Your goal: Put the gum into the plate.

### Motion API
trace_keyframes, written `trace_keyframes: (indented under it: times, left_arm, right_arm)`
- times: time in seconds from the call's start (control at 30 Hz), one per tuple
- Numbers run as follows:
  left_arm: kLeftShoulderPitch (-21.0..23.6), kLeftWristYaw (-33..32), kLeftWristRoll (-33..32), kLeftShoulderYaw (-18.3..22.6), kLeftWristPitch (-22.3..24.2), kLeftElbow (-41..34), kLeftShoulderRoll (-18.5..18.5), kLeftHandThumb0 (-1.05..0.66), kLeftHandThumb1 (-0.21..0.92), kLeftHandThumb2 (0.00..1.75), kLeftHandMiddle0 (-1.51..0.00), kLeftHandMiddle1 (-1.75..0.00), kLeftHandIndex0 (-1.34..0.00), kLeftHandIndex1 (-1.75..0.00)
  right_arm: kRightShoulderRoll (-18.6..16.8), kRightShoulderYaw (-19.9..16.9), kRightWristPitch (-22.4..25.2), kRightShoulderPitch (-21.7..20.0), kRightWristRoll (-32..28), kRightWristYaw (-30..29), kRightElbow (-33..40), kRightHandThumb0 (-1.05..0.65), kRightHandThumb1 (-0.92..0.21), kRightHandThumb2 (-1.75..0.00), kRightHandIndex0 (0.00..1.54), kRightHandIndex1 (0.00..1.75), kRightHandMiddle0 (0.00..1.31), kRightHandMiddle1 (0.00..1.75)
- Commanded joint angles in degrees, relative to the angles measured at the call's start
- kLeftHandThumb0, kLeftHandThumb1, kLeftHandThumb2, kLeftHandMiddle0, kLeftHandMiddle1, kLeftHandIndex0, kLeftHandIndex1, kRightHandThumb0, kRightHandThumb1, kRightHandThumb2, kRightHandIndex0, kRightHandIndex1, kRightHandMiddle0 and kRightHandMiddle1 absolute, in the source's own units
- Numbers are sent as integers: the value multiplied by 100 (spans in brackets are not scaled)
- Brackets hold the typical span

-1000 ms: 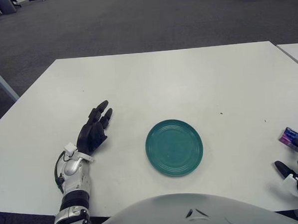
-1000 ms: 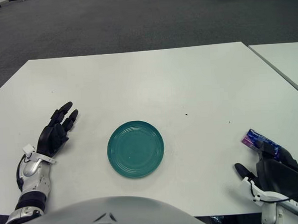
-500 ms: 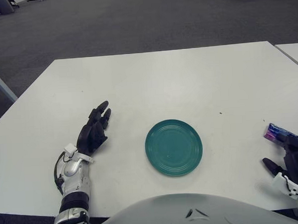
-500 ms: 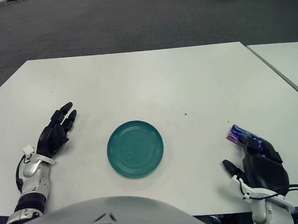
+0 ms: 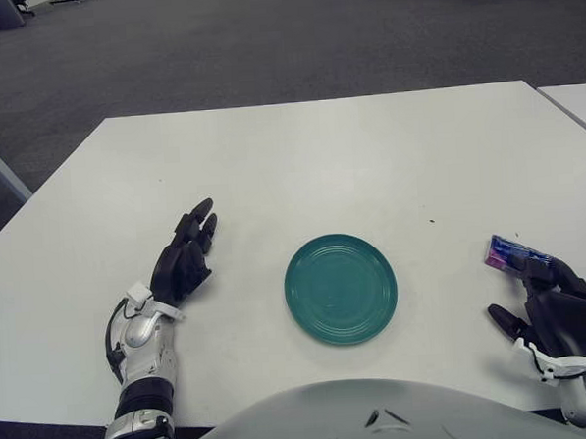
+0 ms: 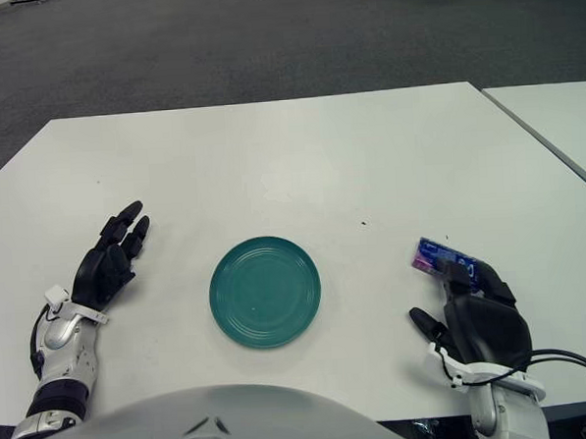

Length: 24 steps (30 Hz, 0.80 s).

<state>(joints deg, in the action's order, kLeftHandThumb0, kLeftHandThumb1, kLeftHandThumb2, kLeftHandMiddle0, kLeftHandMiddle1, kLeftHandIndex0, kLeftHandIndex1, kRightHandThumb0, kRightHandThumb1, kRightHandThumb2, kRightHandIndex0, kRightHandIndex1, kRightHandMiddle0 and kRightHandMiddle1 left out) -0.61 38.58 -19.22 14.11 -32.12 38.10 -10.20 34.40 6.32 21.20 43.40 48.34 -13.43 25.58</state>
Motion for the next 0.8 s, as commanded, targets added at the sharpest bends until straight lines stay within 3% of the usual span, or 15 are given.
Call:
trace_keyframes:
  times: [0.0,0.17,0.4,0.77]
  left_arm:
    - [-116,-15,142,-77,116,429,12,-99,92,102,-13,-3,0,-37]
    - [-112,63,30,-51,96,477,50,-98,92,102,-15,-3,0,-40]
    - [-247,304,-155,-25,-323,313,223,-99,92,102,-18,-3,0,-42]
    - [-414,244,6,-152,-320,-16,300,-101,92,98,-18,-2,0,-41]
  right_arm:
    - [-284,372,-121,54,-103,523,-226,-98,-92,-81,36,2,0,70]
    - [-262,432,-186,49,-53,545,-224,-98,-92,-81,36,1,0,68]
    - [-230,605,-164,-63,239,615,-167,-98,-92,-83,34,0,0,64]
    - [-353,1028,100,-183,848,872,-7,-96,-92,-86,35,1,0,62]
